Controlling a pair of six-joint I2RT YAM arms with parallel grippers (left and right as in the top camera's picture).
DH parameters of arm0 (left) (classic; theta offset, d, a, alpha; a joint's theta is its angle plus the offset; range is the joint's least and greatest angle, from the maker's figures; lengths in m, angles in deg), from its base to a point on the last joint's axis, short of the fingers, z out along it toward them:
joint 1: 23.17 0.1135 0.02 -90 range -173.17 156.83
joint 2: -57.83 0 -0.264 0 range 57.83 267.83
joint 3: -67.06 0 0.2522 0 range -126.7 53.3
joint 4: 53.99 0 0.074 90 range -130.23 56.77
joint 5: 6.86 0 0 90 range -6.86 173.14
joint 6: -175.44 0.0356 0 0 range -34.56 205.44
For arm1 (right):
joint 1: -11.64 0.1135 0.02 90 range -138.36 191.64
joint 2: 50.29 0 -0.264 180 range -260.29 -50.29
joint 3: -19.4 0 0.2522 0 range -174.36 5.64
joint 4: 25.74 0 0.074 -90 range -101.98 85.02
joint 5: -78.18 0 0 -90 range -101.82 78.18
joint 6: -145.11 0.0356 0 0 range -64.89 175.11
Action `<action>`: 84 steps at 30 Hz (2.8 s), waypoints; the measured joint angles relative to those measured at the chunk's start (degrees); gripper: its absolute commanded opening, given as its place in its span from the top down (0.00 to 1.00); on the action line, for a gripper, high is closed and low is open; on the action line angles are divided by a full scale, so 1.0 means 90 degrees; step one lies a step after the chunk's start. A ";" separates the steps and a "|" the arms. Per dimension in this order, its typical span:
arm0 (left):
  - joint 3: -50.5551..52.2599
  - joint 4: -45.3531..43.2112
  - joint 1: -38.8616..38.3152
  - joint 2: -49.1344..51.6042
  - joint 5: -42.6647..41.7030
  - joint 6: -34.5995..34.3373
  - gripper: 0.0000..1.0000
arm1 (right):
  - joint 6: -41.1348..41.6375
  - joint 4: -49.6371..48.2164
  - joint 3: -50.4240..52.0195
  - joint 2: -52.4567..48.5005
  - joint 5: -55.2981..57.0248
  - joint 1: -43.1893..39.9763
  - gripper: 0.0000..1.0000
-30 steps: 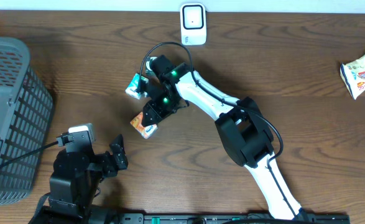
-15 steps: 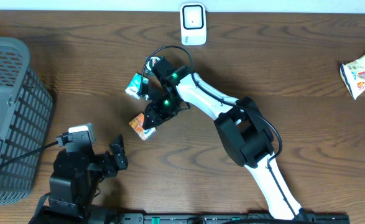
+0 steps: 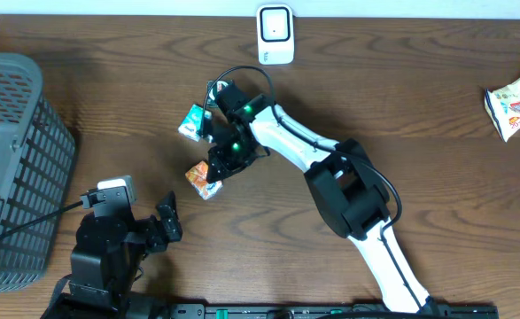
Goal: Scan the item barcode
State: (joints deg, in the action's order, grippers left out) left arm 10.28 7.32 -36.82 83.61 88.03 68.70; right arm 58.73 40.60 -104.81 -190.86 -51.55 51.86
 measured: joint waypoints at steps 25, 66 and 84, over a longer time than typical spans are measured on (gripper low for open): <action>0.0000 0.0000 0.0000 0.0000 0.0000 0.0000 0.02 | -0.1234 0.1073 0.0007 0.1110 -0.2824 -0.2142 0.99; 0.0000 0.0000 0.0000 0.0000 0.0000 0.0000 0.02 | -0.5297 0.4299 0.0007 0.1234 -0.4801 -0.4770 0.99; 0.0000 0.0000 0.0000 0.0000 0.0000 0.0000 0.02 | -0.6460 0.4269 0.0007 0.1234 -0.4481 -0.4728 0.99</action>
State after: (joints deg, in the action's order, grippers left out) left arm 10.28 7.32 -36.82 83.61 88.03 68.70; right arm 0.59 79.02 -104.74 -179.76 -91.87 9.31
